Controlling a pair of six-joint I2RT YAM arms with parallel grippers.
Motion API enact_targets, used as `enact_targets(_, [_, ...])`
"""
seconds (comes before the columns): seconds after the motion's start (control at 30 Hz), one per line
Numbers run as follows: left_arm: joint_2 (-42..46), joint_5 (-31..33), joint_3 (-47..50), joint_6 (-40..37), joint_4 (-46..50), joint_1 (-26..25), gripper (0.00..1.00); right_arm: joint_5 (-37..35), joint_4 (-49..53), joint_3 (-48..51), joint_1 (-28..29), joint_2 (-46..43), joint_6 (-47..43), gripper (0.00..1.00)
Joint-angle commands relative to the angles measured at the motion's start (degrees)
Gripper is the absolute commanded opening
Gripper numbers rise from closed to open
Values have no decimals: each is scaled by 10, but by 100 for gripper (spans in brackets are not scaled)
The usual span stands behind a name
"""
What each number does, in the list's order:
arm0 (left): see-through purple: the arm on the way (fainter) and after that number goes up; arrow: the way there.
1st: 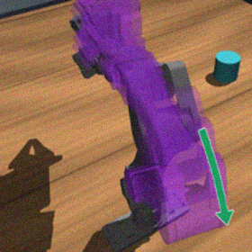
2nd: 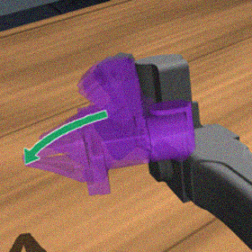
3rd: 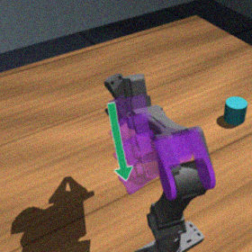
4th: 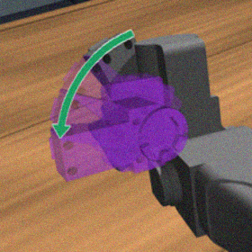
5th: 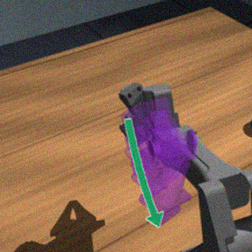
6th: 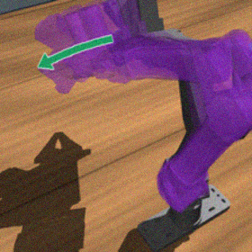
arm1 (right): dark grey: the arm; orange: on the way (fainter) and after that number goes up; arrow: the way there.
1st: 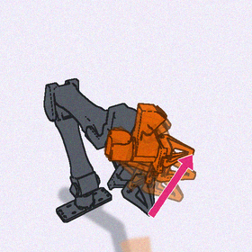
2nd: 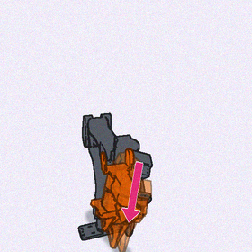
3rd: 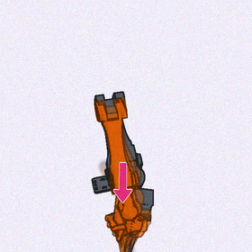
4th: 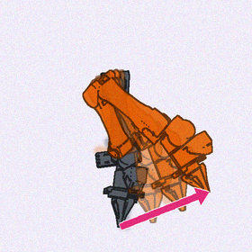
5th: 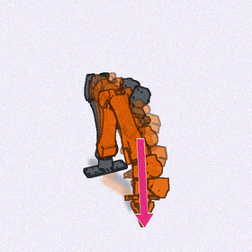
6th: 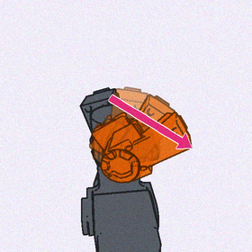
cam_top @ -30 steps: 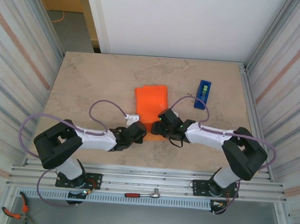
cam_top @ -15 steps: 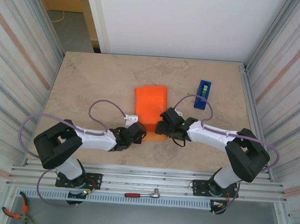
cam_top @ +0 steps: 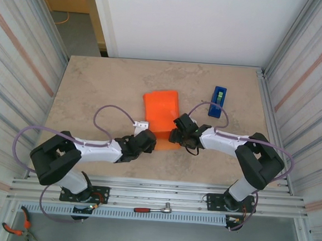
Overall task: Wrap the gift box in paper
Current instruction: Fold the third fold of the wrapping paper on the gift box.
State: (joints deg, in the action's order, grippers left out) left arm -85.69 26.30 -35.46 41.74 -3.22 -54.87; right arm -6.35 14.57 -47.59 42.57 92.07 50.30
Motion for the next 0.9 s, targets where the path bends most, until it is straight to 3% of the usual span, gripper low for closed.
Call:
enact_targets(0.0, [-23,27,-26,-17,-2,-3,58,5,-4,-12,-5,14,-16,72])
enact_targets(0.3, [-78,79,-52,-4,11,-3,57,9,-7,10,0,-18,-4,72])
enact_targets(0.67, [-108,74,-69,-12,3,-3,57,9,-24,-13,3,8,0,70])
enact_targets(0.77, [-113,71,-71,-12,1,-2,57,5,-29,-21,4,23,1,61])
enact_targets(0.87, [-116,68,-72,-13,-1,-3,57,1,-30,-25,3,33,2,45])
